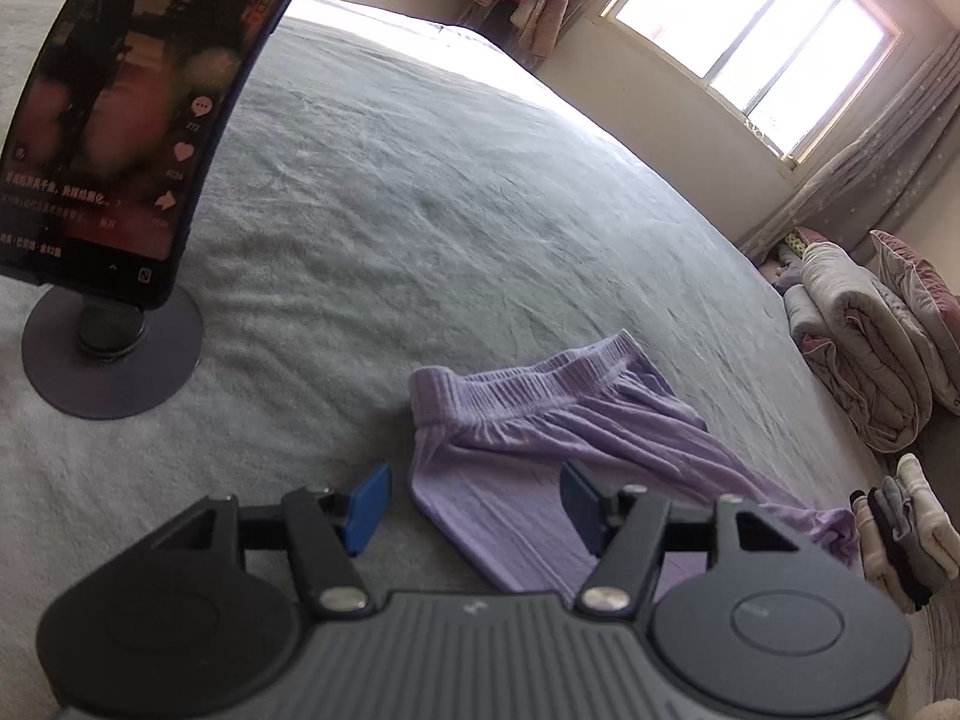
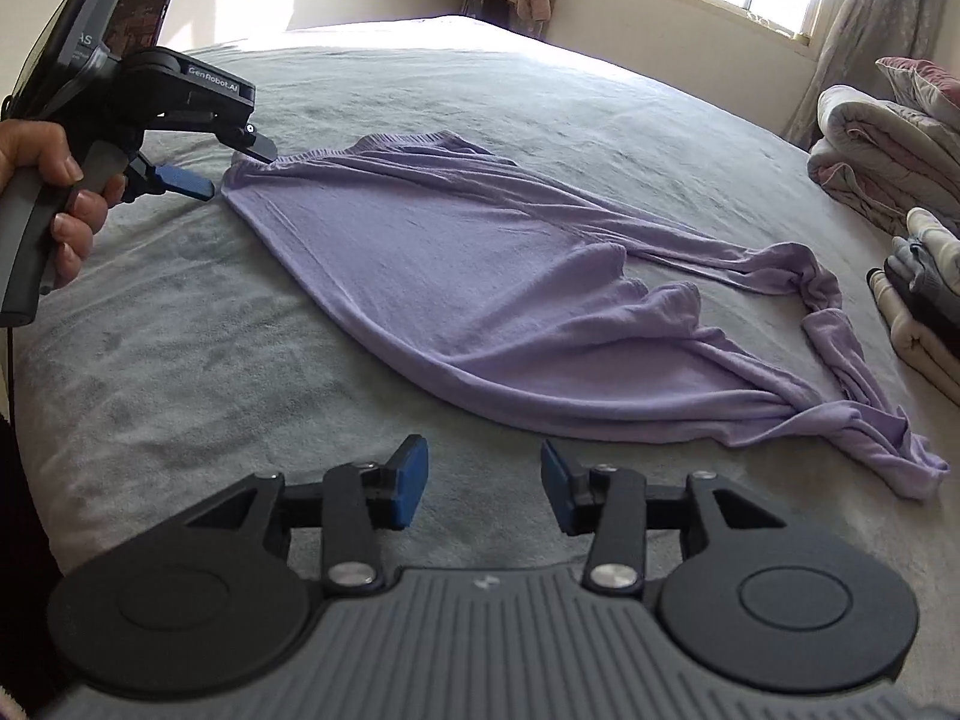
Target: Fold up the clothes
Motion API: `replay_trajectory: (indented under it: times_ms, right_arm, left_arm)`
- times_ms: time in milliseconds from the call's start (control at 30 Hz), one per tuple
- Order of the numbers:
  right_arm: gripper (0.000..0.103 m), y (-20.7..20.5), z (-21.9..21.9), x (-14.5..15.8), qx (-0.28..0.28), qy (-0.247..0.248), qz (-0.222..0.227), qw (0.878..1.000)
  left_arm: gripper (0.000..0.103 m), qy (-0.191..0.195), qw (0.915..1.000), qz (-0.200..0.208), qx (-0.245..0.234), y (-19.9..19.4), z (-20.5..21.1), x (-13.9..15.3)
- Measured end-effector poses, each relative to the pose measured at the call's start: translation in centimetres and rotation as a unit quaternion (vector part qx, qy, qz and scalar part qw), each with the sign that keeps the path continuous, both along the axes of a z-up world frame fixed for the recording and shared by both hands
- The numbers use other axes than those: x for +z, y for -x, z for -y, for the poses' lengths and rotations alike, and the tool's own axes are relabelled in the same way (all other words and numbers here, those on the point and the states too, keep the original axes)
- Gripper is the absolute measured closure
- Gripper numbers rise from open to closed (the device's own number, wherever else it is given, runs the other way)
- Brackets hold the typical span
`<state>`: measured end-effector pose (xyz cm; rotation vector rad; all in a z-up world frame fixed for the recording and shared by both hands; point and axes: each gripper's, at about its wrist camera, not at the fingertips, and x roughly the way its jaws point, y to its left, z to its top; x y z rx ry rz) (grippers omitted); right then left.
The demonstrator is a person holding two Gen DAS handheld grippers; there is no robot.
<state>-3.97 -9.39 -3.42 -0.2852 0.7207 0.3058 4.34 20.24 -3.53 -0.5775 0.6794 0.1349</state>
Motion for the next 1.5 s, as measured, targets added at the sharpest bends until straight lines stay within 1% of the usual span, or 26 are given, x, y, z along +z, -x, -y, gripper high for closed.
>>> replay_trajectory:
  times_ms: [100, 200, 333, 433, 600, 667, 767, 867, 933, 1033, 1167, 1233, 1267, 1300, 1333, 1367, 1433, 1500]
  right_arm:
    - [0.058, 0.9, 3.6, 0.4, -0.029, -0.017, 0.001, 0.999]
    - [0.058, 1.2, 7.4, 0.2, -0.061, -0.046, -0.001, 0.997]
    - [0.058, 1.2, 12.1, -0.5, -0.111, -0.094, -0.002, 0.989]
    - [0.058, 0.8, 15.0, -0.5, -0.135, -0.125, 0.004, 0.983]
    - [0.057, -0.1, 18.9, -0.2, -0.159, -0.160, 0.029, 0.974]
    - [0.057, -0.3, 20.5, -0.2, -0.168, -0.174, 0.040, 0.969]
    - [0.057, -0.4, 22.7, -0.7, -0.185, -0.191, 0.044, 0.963]
    - [0.057, -1.0, 24.3, -0.8, -0.221, -0.187, 0.021, 0.957]
    - [0.057, -1.0, 25.5, -0.4, -0.232, -0.201, 0.014, 0.952]
    - [0.056, -0.3, 26.9, 0.0, -0.246, -0.220, 0.011, 0.944]
    - [0.056, 0.5, 27.8, 0.3, -0.260, -0.214, 0.017, 0.942]
    - [0.056, 0.9, 28.4, 0.4, -0.265, -0.218, 0.021, 0.939]
    - [0.056, 1.0, 28.7, 0.4, -0.268, -0.220, 0.021, 0.938]
    - [0.056, 1.2, 28.9, 0.3, -0.270, -0.220, 0.021, 0.937]
    - [0.056, 1.4, 29.1, 0.2, -0.273, -0.220, 0.021, 0.936]
    - [0.056, 1.5, 29.4, 0.1, -0.276, -0.220, 0.020, 0.935]
    - [0.056, 1.8, 29.8, 0.0, -0.282, -0.219, 0.019, 0.934]
    - [0.056, 2.1, 30.3, -0.2, -0.287, -0.219, 0.019, 0.932]
  left_arm:
    - [0.036, -0.021, 0.9997, -0.002, -0.014, 1.1, 2.5, 0.8]
    - [0.036, -0.045, 0.9979, 0.005, -0.047, 2.2, 5.5, 1.3]
    - [0.036, -0.065, 0.9904, 0.019, -0.120, 2.9, 10.7, 1.9]
    - [0.036, -0.075, 0.9804, 0.024, -0.180, 2.8, 15.1, 2.0]
    - [0.038, -0.072, 0.9610, 0.031, -0.265, 1.8, 22.0, 2.2]
    - [0.038, -0.076, 0.9541, 0.038, -0.287, 1.1, 24.3, 2.4]
    - [0.040, -0.094, 0.9409, 0.056, -0.320, -0.2, 28.2, 2.7]
    - [0.042, -0.106, 0.9300, 0.061, -0.347, -1.8, 31.5, 2.8]
    - [0.043, -0.111, 0.9242, 0.058, -0.361, -2.9, 33.3, 2.5]
    - [0.053, -0.117, 0.9163, 0.040, -0.381, -4.8, 36.2, 1.9]
    - [0.059, -0.119, 0.9053, 0.011, -0.408, -6.6, 39.4, 0.8]
    - [0.062, -0.127, 0.8989, -0.003, -0.419, -7.1, 40.9, 0.2]
    - [0.068, -0.133, 0.8961, -0.008, -0.423, -7.2, 41.4, 0.0]
    - [0.070, -0.139, 0.8936, -0.012, -0.427, -7.3, 41.9, -0.2]
    - [0.077, -0.146, 0.8916, -0.011, -0.428, -7.3, 42.3, -0.3]
    - [0.088, -0.152, 0.8907, -0.008, -0.428, -7.2, 42.5, -0.3]
    - [0.100, -0.149, 0.8914, -0.003, -0.428, -7.0, 42.6, 0.1]
    - [0.102, -0.147, 0.8923, 0.010, -0.427, -6.6, 42.7, 0.7]
